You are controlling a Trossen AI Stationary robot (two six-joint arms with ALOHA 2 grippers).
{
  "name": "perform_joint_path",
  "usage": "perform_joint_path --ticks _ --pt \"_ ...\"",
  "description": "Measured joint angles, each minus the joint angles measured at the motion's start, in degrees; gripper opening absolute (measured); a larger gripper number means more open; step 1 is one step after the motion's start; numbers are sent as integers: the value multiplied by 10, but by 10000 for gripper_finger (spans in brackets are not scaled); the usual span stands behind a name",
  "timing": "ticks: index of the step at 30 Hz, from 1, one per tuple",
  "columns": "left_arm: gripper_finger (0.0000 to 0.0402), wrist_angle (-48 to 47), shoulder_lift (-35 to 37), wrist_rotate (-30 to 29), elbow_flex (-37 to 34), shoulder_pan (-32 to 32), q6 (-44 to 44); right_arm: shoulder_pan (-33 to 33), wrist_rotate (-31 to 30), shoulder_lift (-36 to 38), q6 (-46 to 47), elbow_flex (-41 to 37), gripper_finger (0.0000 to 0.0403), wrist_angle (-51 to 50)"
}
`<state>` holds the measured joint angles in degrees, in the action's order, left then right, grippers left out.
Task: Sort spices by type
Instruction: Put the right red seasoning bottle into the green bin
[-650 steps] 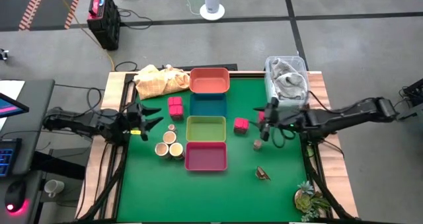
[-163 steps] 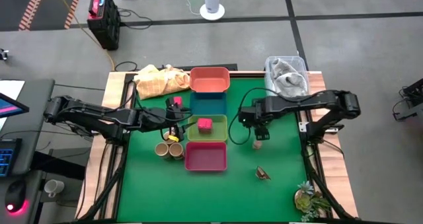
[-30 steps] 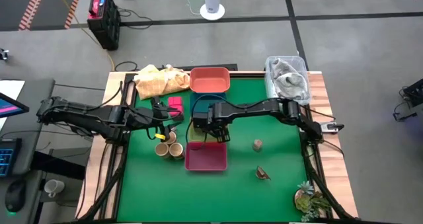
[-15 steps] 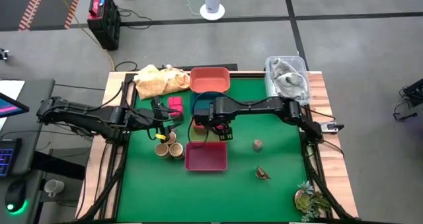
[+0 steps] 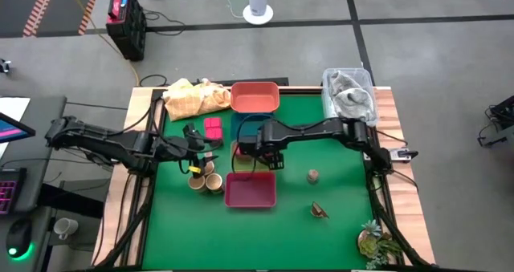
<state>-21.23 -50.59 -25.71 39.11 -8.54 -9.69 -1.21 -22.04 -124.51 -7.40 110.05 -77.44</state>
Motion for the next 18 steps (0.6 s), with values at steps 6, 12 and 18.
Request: perform_joint_path --ticks 6,12,18 --pt "275 2 0 -1 0 -3 3 -3 -31 79 -16 -87 335 102" --pt "275 22 0 -7 0 -3 14 -3 -37 116 -19 -139 335 157" --pt "275 29 0 -7 0 -3 25 13 42 134 -20 -143 335 213"
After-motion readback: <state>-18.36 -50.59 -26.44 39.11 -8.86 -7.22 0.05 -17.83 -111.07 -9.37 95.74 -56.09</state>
